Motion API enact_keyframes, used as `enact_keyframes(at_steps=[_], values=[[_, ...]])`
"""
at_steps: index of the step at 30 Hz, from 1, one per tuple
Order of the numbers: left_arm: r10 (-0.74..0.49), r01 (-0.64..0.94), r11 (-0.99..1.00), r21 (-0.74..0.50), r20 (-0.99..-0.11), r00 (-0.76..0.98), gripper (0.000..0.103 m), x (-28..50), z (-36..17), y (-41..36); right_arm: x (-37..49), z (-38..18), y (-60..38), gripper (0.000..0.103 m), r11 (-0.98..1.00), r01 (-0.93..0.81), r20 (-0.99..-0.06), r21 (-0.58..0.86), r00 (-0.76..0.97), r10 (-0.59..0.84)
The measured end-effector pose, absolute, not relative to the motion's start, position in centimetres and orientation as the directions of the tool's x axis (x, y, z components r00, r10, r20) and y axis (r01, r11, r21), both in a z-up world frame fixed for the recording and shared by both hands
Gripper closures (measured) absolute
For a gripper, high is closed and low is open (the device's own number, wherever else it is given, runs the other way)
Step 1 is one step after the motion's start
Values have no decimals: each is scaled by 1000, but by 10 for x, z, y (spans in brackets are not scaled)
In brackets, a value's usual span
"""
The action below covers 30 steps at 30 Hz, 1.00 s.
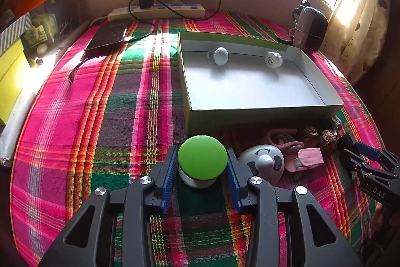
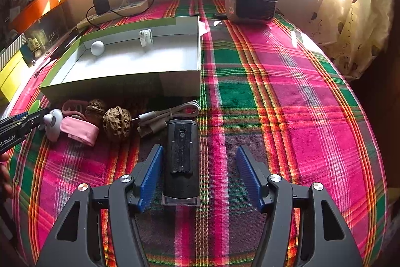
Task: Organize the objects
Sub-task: 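Grasp the black cylindrical device with the right gripper while the left holds the massager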
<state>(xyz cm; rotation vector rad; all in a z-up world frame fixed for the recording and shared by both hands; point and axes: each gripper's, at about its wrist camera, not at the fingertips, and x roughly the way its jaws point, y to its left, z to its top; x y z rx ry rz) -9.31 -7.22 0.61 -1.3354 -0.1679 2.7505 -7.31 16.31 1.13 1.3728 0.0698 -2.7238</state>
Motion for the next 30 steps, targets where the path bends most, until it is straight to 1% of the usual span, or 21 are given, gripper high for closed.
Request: enact_keyframes(at_steps=[6, 9, 10, 13, 15, 19, 30], values=[[119, -14, -990, -140, -776, -619, 69, -93, 6, -73, -73, 12, 164, 42, -995, 103, -804, -1, -592, -60], [106, -7, -992, -129, -777, -621, 72, -93, 6, -73, -73, 12, 165, 43, -995, 104, -803, 0, -592, -62], [106, -8, -992, -129, -776, -622, 72, -93, 6, -73, -73, 13, 165, 46, -995, 102, -803, -2, -593, -60], [103, -6, -992, -128, -777, -621, 72, -92, 6, -73, -71, 14, 164, 58, -994, 106, -799, -5, -598, -60], [103, -4, -992, -128, -776, -623, 73, -92, 6, -73, -70, 14, 163, 62, -994, 113, -799, -6, -599, -63], [102, -5, -992, -126, -776, -623, 73, -91, 6, -74, -70, 15, 161, 74, -993, 121, -796, -8, -601, -67], [99, -8, -993, -121, -775, -625, 73, -91, 6, -73, -69, 15, 160, 74, -992, 122, -796, -13, -602, -63]])
